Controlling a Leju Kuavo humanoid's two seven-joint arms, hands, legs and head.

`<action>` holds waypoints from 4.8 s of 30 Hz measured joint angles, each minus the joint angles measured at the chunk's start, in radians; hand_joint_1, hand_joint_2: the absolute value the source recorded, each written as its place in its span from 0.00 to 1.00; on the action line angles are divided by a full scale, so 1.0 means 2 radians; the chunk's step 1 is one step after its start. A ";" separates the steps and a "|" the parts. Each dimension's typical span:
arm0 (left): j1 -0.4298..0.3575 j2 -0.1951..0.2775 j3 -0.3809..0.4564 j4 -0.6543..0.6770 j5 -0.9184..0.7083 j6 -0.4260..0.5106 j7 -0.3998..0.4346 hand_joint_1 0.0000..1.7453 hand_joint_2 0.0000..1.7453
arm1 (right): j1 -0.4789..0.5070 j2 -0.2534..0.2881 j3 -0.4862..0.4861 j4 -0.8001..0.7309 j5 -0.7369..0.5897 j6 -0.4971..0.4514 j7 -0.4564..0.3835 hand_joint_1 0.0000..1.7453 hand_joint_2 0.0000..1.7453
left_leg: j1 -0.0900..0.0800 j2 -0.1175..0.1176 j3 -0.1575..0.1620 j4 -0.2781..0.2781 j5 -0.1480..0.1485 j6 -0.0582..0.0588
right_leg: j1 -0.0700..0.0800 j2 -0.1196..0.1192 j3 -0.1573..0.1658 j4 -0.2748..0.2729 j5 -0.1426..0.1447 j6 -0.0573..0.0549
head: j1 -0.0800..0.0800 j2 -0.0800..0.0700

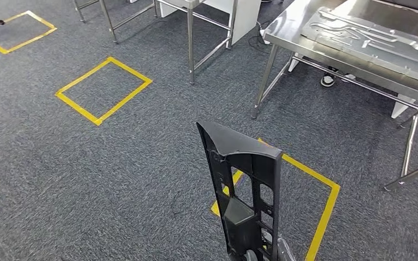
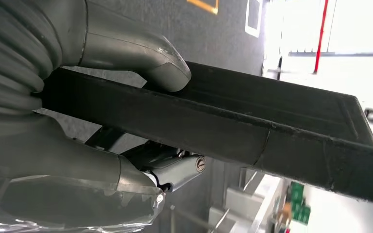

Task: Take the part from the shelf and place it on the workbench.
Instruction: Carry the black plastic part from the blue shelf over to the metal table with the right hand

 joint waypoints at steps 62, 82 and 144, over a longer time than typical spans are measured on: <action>-0.003 0.001 -0.001 0.000 0.002 -0.009 -0.005 0.00 1.00 | -0.015 0.006 0.008 0.013 0.035 -0.045 0.025 1.00 1.00 | 0.001 -0.014 0.003 0.002 -0.005 0.005 | 0.000 -0.001 0.000 -0.006 0.015 0.005 | 0.000 0.000; 0.002 0.004 -0.002 0.000 0.013 -0.007 -0.006 0.00 1.00 | 0.005 0.005 -0.001 0.008 0.079 -0.091 0.034 1.00 1.00 | 0.000 -0.016 -0.030 0.026 0.014 -0.014 | 0.007 0.005 0.119 -0.145 0.022 -0.014 | 0.000 0.000; -0.037 0.025 -0.080 -0.001 -0.028 -0.054 0.041 0.00 1.00 | -0.473 0.033 0.078 0.274 0.528 -0.018 0.355 1.00 1.00 | 0.003 -0.029 -0.080 0.091 -0.018 -0.018 | 0.011 -0.020 0.075 -0.130 0.049 -0.023 | 0.000 0.000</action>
